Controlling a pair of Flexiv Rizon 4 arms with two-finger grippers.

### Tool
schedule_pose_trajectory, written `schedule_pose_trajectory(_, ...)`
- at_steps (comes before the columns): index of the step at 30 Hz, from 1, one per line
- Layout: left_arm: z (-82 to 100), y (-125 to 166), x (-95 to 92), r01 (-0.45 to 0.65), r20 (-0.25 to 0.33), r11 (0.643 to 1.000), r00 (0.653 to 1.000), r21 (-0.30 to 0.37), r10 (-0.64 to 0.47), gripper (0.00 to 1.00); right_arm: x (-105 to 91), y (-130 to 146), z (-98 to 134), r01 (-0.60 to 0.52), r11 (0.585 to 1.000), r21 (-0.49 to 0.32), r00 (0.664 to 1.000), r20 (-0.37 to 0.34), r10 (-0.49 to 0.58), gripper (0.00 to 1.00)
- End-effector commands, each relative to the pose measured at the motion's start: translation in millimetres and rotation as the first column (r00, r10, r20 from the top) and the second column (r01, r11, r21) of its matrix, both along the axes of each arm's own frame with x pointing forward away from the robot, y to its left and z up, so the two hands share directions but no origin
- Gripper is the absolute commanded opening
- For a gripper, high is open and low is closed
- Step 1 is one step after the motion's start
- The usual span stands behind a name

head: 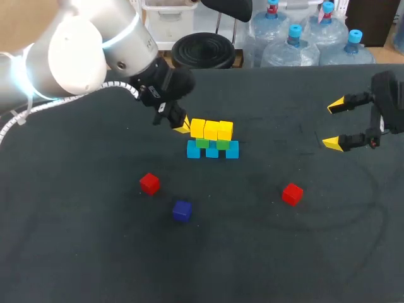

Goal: Place the blue cubes, place green cubes on the blue cubes, place the yellow cubes on the green cubes, then place the red cubes on the yellow cubes, and place purple cube on the red cubes.

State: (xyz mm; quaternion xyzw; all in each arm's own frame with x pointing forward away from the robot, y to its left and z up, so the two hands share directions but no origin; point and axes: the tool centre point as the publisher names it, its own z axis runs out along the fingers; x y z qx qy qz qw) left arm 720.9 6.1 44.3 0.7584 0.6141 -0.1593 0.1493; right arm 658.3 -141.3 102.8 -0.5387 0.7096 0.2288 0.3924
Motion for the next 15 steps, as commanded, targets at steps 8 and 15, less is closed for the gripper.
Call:
schedule_pose_trajectory(8,0.1,1.6,-1.0,0.0,-0.002,1.0,1.0,0.01,0.0,0.0,0.3,0.4,-0.8,0.0,1.0,0.002,1.0,0.002,0.0,1.0)
schedule_pose_trajectory(15,8.1,12.4,-1.6,-0.016,0.009,1.0,1.0,0.02,0.016,0.0,0.3,0.4,-0.8,0.0,1.0,0.002,1.0,0.002,0.0,1.0)
